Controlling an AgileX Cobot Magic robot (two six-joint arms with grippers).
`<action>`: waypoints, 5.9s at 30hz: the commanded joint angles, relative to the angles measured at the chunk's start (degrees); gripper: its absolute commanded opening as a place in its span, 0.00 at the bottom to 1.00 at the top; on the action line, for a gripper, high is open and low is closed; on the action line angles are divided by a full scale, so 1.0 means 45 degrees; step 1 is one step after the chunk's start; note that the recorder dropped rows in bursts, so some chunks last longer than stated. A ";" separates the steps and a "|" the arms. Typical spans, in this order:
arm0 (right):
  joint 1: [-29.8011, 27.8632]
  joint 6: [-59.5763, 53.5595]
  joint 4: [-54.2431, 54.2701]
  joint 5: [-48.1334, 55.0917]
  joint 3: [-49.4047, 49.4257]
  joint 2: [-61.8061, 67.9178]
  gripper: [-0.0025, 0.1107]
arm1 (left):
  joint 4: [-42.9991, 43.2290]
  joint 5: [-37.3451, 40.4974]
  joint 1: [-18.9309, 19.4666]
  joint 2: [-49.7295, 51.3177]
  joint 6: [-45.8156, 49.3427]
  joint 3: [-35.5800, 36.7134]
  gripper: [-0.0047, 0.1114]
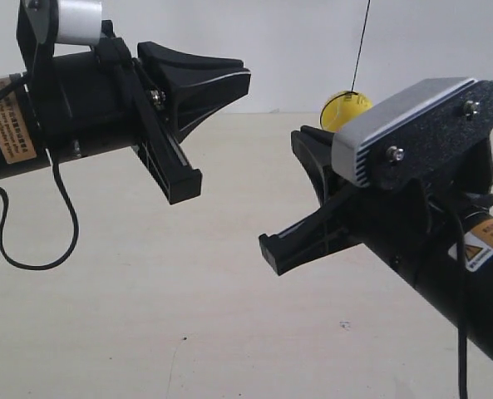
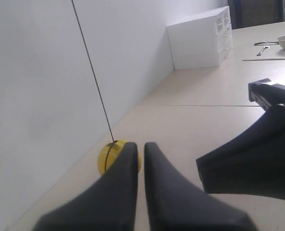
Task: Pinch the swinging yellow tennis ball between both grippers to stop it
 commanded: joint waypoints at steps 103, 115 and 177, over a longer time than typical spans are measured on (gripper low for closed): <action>-1.4240 0.9998 -1.1551 1.5519 0.5193 -1.5972 0.02 | -0.0154 0.0066 -0.0093 -0.0068 -0.0097 0.0038 0.08; -1.4210 1.0153 -1.1201 1.5658 0.5193 -1.5972 0.02 | -0.0154 0.0028 -0.0093 -0.0068 -0.0097 0.0038 0.08; -1.4210 1.0153 -1.0973 1.5565 0.5193 -1.5972 0.02 | 0.1241 0.6000 0.8198 -1.6460 -0.7387 0.9143 0.08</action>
